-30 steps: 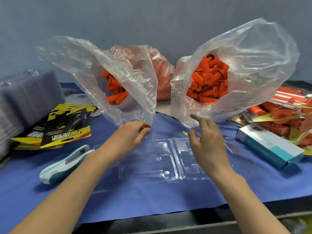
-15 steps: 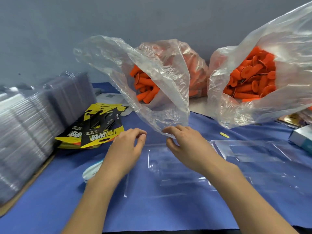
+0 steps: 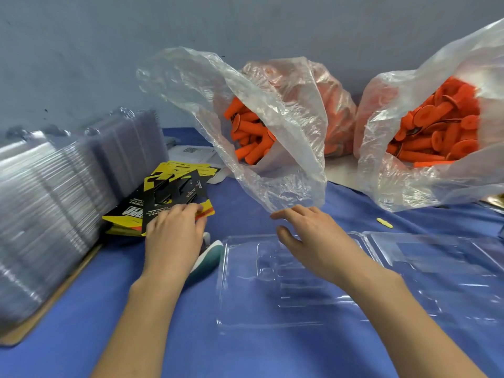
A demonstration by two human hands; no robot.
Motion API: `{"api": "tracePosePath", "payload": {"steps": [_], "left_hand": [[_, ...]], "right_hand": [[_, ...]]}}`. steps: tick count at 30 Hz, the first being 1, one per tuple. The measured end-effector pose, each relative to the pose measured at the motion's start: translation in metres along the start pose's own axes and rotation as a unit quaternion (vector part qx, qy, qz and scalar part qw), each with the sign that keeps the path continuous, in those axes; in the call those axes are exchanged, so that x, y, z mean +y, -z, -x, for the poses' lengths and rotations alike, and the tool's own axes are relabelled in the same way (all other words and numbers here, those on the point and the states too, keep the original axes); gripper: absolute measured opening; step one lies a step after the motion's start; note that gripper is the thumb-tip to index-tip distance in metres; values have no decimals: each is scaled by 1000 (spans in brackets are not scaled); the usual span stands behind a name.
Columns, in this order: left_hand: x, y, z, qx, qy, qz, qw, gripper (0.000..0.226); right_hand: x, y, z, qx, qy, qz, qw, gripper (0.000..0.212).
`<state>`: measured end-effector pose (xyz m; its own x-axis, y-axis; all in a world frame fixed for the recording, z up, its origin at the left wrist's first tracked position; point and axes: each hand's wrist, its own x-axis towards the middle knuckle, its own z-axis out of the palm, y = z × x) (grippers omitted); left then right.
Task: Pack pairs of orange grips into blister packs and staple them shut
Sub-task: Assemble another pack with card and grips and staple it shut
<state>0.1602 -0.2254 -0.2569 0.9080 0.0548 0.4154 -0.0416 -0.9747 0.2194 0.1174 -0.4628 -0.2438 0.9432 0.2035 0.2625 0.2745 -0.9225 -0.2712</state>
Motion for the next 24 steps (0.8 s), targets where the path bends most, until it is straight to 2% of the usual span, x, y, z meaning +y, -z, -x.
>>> {"api": "tracePosePath", "payload": {"steps": [3,6,10,13,17,19,22,24], "left_hand": [[-1,6,-1,68,7,17,998,26],[2,22,-1,169,31,74,982,28],[8,61,1,316,67,165,932,33],[12,99,-4,394,46,247,884,35],[-7,124,-20,306,46,374,874,27],[4,121,-16,279,82,477,829,37],[32,96,-7,185,93,590,780,36],[39,73,-5,126,113,609,775,34]], "right_hand": [[-2,1,2,19,5,-21,1000,36],[-3,3,5,47,13,-42,998,36],[-1,6,8,100,12,-96,990,35],[-2,13,9,127,-14,-245,961,49],[-5,25,9,155,-34,-444,882,70],[-6,32,10,168,-42,-512,842,71],[-1,44,13,192,-63,-576,792,41],[5,47,18,186,-84,-617,760,21]]}}
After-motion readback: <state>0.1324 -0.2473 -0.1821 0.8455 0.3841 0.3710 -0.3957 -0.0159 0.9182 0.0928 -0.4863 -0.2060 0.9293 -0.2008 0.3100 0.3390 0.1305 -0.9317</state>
